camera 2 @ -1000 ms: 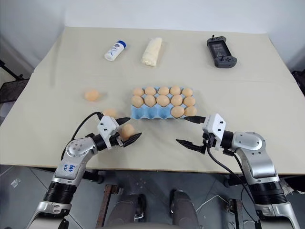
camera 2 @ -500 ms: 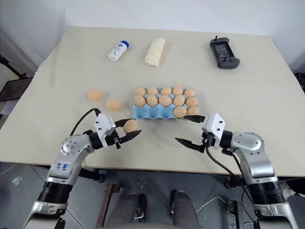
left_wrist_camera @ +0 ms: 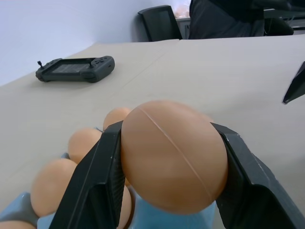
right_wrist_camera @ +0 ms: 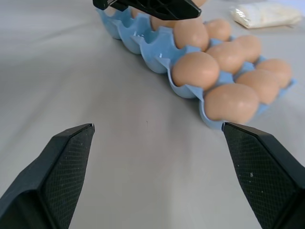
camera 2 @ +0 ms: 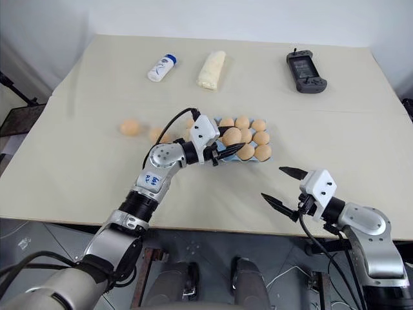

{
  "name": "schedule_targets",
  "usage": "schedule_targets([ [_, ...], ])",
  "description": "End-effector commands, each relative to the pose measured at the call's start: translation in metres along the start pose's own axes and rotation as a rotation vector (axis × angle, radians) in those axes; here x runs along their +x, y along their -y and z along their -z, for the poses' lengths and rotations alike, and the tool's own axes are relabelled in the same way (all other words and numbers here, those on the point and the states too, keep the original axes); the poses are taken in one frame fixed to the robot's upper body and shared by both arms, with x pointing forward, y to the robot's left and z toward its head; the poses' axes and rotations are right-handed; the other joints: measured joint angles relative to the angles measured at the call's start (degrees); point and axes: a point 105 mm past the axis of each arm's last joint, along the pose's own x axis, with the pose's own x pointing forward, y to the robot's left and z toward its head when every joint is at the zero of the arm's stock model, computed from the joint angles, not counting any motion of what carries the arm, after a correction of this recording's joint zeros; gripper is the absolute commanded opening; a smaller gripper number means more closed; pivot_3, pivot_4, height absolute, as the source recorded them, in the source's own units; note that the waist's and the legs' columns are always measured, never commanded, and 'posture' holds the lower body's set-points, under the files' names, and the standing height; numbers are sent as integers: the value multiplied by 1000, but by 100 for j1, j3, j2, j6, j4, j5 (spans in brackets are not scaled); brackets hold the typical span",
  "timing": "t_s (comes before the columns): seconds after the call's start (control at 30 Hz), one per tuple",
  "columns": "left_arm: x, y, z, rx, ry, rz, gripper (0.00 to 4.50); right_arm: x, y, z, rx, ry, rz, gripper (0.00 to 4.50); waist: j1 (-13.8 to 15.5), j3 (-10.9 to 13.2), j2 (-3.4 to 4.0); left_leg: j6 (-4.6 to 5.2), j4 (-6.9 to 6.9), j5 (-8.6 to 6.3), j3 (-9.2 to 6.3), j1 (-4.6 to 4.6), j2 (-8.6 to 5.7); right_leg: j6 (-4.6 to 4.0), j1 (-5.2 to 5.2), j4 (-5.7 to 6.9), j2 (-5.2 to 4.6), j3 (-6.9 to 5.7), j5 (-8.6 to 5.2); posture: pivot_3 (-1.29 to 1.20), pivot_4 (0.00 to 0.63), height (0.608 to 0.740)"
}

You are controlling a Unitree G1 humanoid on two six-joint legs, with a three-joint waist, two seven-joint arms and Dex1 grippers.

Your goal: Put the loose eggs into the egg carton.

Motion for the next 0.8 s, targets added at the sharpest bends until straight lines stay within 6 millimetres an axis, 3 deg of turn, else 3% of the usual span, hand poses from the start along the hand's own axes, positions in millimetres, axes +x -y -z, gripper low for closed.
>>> schedule_targets([
  [0.03,-2,-4,-2,25,9,14,2327,-6,2,-15,-24,44,51,4500,9,0,0,1,1,0,0,0,0,0,1,1,-1,1,0,0,150,740],
  [0.1,-4,-3,3,19,-12,29,2537,-7,0,-16,-21,46,62,4500,11,0,0,1,2,1,-3,-1,0,0,1,2,-2,1,0,0,150,740],
  [0.33,-5,-9,13,-1,-55,4,4456,-2,-1,-20,-21,63,63,4500,15,0,0,4,1,0,-3,-4,-1,0,-1,-1,-4,0,0,0,150,740],
  [0.47,-17,-7,2,14,8,25,4456,4,-1,-22,-25,74,37,4500,-5,0,0,4,2,0,-2,-4,-1,0,-1,1,-3,1,0,0,150,740],
  [0.6,-55,-6,-3,36,24,48,4456,12,0,-27,-32,93,-2,4500,-60,0,1,-4,-6,3,-1,3,3,-4,-3,5,-1,5,-2,0,150,740],
  [0.8,-123,-6,12,20,-85,21,4456,23,1,-32,-34,134,-54,4500,-77,0,1,-6,-1,6,-5,5,3,-7,-1,11,-5,5,-3,0,150,740],
])
